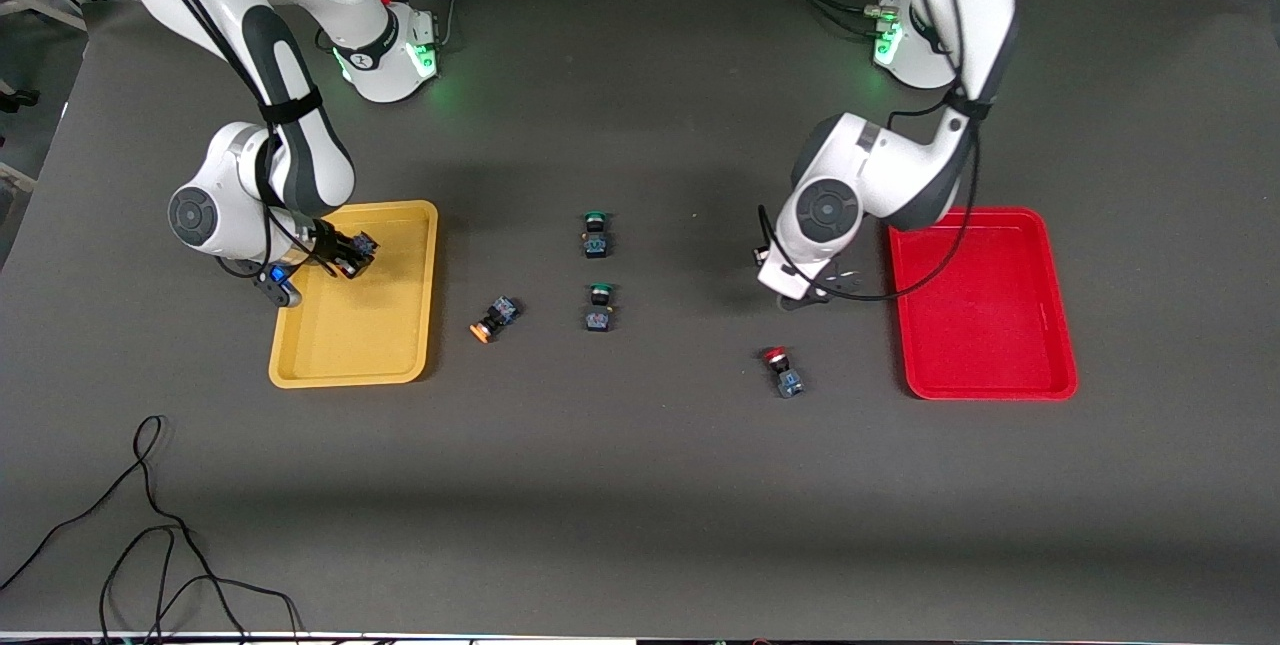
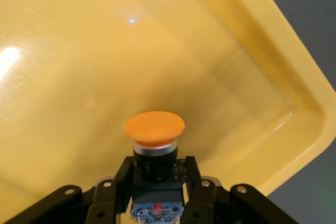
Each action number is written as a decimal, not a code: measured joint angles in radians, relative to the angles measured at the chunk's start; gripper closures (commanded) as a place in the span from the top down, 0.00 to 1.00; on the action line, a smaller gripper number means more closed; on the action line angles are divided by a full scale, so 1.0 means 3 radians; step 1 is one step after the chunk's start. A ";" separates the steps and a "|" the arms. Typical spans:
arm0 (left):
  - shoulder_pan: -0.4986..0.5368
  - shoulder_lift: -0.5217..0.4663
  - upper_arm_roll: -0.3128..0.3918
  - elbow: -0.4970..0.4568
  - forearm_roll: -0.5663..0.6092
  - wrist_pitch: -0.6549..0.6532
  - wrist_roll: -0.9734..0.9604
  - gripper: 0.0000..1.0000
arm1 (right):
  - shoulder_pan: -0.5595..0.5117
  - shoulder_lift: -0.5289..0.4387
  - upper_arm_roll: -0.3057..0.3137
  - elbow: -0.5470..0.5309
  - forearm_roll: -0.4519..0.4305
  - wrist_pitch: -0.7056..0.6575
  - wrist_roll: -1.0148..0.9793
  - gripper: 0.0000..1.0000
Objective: Place red and yellow buttons in trays
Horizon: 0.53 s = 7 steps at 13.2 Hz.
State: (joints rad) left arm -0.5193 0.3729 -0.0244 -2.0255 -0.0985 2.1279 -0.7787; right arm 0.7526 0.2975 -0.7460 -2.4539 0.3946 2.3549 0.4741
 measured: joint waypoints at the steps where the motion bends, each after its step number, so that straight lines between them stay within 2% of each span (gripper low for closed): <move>1: 0.0081 -0.0055 0.0006 0.0119 0.0000 -0.0229 0.0006 0.00 | 0.0001 0.0007 0.0001 0.0004 0.0001 0.0000 -0.0001 1.00; 4: 0.0440 -0.0190 0.0035 0.0360 0.0047 -0.0780 0.0276 0.00 | 0.0012 0.0007 0.0004 0.0030 0.0006 -0.0008 -0.0001 1.00; 7: 0.1060 -0.0241 0.0069 0.0283 0.0265 -0.0865 0.0856 0.00 | 0.0174 -0.0105 0.0005 0.0165 0.0065 -0.0157 0.0032 1.00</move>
State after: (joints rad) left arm -0.2012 0.3005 -0.0036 -1.9406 -0.0190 1.8684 -0.5220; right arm 0.8047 0.2660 -0.7444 -2.4044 0.4142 2.3078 0.4836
